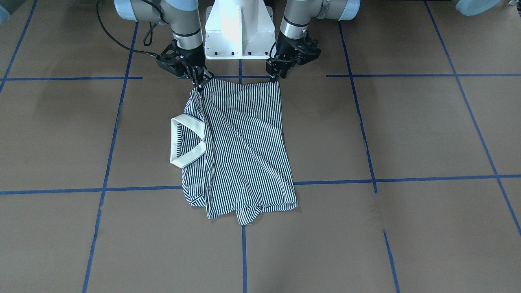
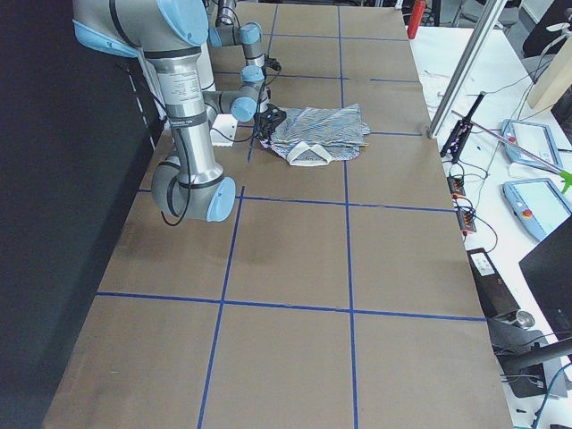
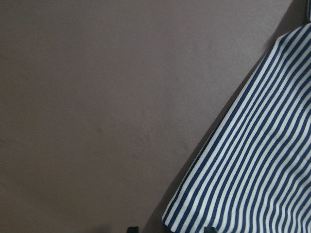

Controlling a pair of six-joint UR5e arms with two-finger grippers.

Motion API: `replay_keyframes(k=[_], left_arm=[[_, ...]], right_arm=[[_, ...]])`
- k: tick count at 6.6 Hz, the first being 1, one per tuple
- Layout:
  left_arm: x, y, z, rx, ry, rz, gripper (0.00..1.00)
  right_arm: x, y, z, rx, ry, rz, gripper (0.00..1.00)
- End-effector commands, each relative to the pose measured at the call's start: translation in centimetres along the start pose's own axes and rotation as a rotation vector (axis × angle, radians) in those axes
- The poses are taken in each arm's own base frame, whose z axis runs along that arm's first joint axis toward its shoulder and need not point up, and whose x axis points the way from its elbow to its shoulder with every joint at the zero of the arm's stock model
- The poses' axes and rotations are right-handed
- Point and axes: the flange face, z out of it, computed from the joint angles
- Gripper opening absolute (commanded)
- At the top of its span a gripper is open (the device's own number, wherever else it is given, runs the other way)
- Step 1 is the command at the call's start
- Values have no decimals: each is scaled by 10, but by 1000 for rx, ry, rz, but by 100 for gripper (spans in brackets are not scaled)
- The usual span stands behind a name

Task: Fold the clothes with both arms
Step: 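Lower the left gripper to the shirt edge nearest the robot and grasp it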

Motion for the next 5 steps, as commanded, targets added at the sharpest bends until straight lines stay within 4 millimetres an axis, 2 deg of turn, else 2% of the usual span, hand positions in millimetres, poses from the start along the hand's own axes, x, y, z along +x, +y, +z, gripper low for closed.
replay_keyframes(k=[1, 5], left_arm=[[2, -7, 3, 13, 0, 3, 53], [7, -4, 4, 11, 7, 6, 52]], right_arm=[[0, 0, 0, -1, -1, 0, 0], [0, 0, 1, 1, 2, 0, 0]])
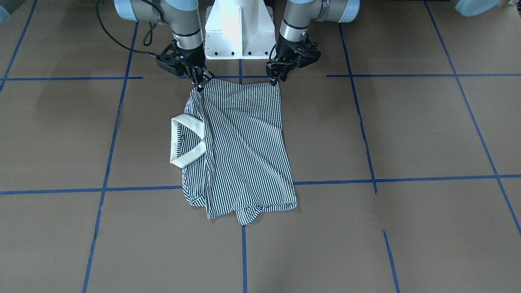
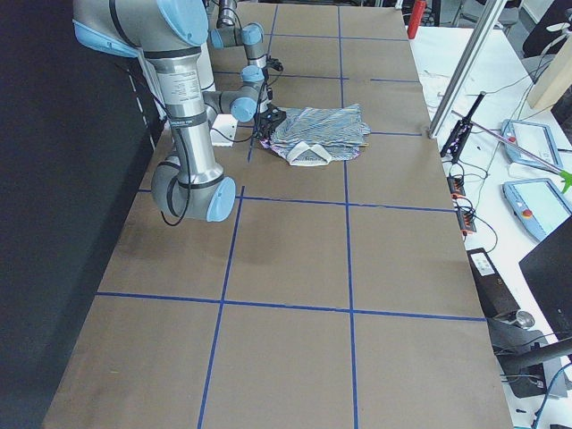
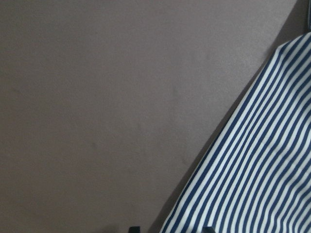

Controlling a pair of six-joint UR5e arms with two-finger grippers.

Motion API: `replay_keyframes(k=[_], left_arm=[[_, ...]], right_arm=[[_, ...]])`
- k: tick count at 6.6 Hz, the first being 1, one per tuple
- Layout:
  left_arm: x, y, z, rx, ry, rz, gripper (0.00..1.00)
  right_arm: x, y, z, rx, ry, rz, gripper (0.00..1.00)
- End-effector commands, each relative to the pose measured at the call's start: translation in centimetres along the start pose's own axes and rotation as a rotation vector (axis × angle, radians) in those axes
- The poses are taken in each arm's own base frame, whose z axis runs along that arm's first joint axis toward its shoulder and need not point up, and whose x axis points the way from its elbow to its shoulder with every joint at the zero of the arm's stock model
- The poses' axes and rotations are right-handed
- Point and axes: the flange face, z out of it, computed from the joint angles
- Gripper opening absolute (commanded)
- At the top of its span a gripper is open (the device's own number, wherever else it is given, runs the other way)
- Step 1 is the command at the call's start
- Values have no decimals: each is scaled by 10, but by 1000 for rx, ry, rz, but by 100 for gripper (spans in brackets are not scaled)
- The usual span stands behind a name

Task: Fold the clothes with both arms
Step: 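Lower the left gripper to the shirt edge nearest the robot and grasp it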

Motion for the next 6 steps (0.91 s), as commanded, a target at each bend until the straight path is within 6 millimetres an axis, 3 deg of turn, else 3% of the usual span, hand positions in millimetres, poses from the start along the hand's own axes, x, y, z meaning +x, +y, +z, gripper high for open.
replay_keyframes(k=[1, 2, 3, 4, 6], left_arm=[[1, -1, 10, 20, -2, 1, 52], [6, 2, 15, 24, -2, 3, 50], [9, 3, 12, 21, 4, -1, 33], [13, 0, 11, 24, 8, -4, 0], [19, 2, -2, 10, 26, -5, 0]], right_arm=[[0, 0, 0, 0, 0, 0, 0], [1, 0, 1, 1, 2, 0, 0], [0, -1, 0, 2, 1, 1, 0], [1, -2, 1, 3, 2, 1, 0], [3, -3, 3, 3, 7, 1, 0]])
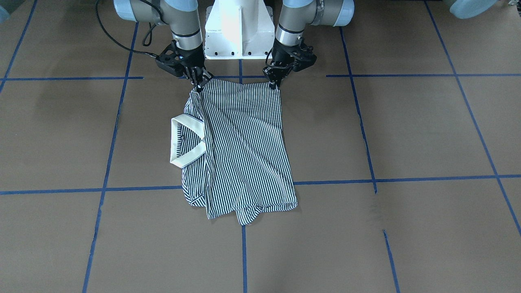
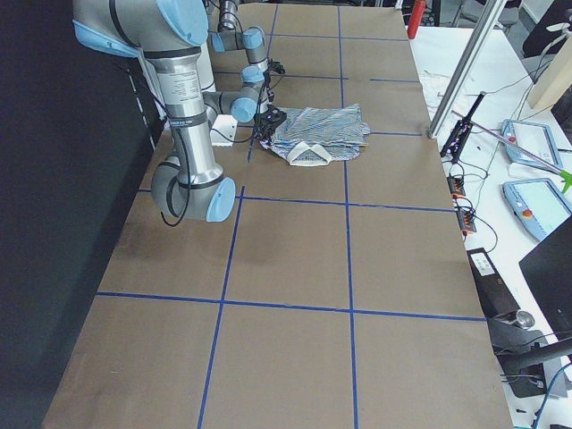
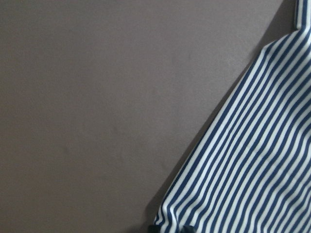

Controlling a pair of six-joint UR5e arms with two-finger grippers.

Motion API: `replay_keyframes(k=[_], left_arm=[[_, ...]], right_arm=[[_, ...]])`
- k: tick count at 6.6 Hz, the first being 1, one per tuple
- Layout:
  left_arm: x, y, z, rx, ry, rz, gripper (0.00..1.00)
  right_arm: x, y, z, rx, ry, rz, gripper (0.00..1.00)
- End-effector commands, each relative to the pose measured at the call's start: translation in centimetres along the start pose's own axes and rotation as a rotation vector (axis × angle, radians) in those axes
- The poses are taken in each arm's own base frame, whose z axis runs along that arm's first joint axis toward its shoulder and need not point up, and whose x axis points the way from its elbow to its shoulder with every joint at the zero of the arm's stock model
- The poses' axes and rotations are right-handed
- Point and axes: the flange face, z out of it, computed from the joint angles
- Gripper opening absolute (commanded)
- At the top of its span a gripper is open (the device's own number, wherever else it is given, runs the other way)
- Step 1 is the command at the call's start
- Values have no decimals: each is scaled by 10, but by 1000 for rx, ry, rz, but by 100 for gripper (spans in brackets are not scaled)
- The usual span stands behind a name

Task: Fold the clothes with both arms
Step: 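Lower the left gripper to the shirt edge nearest the robot and grasp it, then lift the near shirt edge with both grippers and fold it away from the robot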

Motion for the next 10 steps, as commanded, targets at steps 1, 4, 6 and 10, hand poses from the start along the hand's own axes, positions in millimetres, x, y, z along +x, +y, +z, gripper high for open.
replay_keyframes(k=[1, 4, 6, 10], left_arm=[[16, -2, -51, -37, 69, -10, 0], [22, 8, -152, -98, 62, -44, 0], [42, -9, -159, -70, 106, -53, 0], [94, -124, -98, 134, 158, -3, 0]], right_arm=[[1, -3, -1, 2, -1, 2, 0], [16, -3, -101, -44, 8, 2, 0], [-20, -41, -126, -4, -65, 67, 0], [-151, -138, -85, 84, -108, 181, 0]])
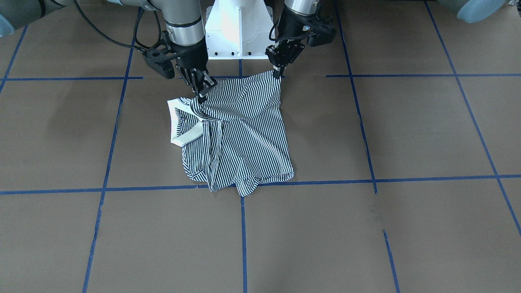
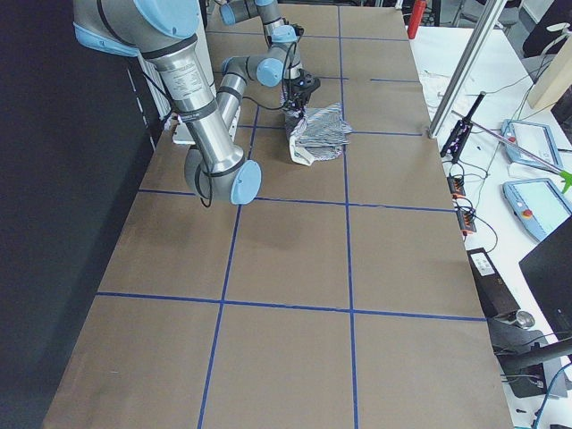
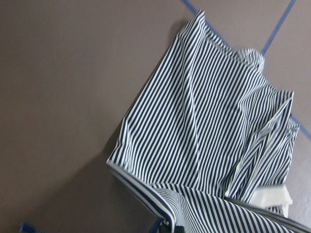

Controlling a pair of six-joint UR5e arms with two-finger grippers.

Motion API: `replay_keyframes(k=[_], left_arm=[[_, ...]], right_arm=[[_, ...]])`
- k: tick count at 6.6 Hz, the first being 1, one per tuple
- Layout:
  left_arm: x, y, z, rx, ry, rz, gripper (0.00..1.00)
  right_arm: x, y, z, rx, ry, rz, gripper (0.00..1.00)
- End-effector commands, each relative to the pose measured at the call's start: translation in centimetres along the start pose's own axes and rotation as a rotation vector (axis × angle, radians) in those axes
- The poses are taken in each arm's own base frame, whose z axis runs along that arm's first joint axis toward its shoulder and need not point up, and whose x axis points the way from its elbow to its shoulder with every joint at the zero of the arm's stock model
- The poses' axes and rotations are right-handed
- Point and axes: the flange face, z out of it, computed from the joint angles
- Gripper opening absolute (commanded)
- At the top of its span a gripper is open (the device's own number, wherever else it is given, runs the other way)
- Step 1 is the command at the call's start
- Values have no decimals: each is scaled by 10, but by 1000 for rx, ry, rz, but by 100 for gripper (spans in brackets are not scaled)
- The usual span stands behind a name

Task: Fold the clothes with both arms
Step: 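Lift the near shirt edge with both grippers and fold it away from the robot, then release the shirt and raise both grippers away from it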

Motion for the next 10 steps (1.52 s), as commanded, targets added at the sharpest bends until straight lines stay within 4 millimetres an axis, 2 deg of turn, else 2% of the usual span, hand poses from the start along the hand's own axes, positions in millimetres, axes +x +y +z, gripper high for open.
replay_keyframes(k=[1, 2, 3, 4, 5, 6, 7, 8, 9, 10], left_arm=[[14, -58, 44, 81, 38, 23, 0], [23, -77, 73, 114, 27, 38, 0], [35, -102, 111, 145, 34, 54, 5], [46, -161, 153, 214, 23, 150, 28], [61, -214, 166, 248, 14, 199, 47], [61, -213, 163, 185, 14, 196, 50], [43, -209, 138, 152, 43, 199, 50], [39, -200, 123, 140, 64, 199, 48], [43, -170, 122, 73, 75, 156, 5], [51, -144, 127, 9, 72, 166, 0]], right_arm=[[-56, -46, 42, 13, -10, 56, 0], [-73, -52, 76, 19, 6, 54, 0], [-93, -68, 114, 36, 19, 53, 4], [-130, -96, 142, 33, 16, -10, 99], [-161, -136, 142, 10, 5, -9, 100], [-160, -171, 116, -49, -2, -17, 100], [-128, -197, 114, -71, -7, -33, 100], [-104, -199, 108, -74, -23, -63, 100], [-85, -200, 99, -76, -42, -71, 100], [-74, -194, 95, -81, -58, -90, 100]])
